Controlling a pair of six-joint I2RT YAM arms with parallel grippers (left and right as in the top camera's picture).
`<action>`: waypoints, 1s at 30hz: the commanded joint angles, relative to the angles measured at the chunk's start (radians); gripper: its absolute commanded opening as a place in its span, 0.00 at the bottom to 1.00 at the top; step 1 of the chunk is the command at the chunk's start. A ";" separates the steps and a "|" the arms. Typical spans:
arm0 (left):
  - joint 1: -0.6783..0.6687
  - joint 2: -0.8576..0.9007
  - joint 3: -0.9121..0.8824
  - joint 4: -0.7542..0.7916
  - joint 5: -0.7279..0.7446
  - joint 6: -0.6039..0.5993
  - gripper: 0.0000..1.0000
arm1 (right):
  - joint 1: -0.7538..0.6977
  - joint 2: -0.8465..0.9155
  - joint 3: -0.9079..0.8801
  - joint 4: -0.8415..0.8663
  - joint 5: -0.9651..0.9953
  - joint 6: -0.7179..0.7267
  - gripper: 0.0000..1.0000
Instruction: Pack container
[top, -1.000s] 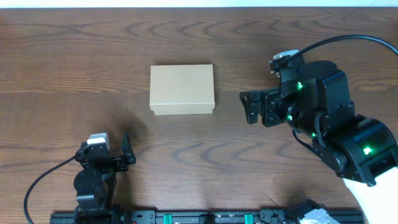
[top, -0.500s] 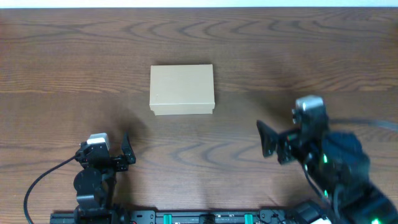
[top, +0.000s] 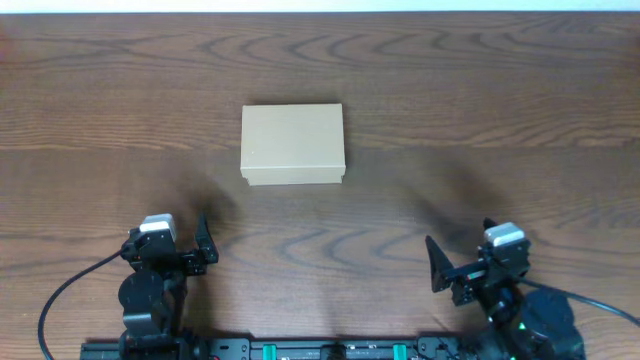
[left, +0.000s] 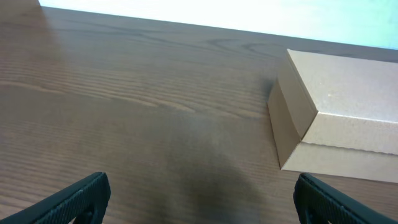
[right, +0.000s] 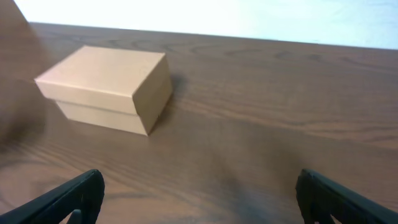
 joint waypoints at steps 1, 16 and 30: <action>0.000 -0.006 -0.022 -0.005 -0.010 0.011 0.95 | -0.010 -0.026 -0.061 0.031 0.010 -0.029 0.99; 0.000 -0.006 -0.022 -0.005 -0.010 0.011 0.95 | -0.010 -0.038 -0.214 0.113 0.010 -0.017 0.99; 0.000 -0.006 -0.022 -0.005 -0.010 0.011 0.95 | -0.010 -0.037 -0.268 0.114 0.003 -0.017 0.99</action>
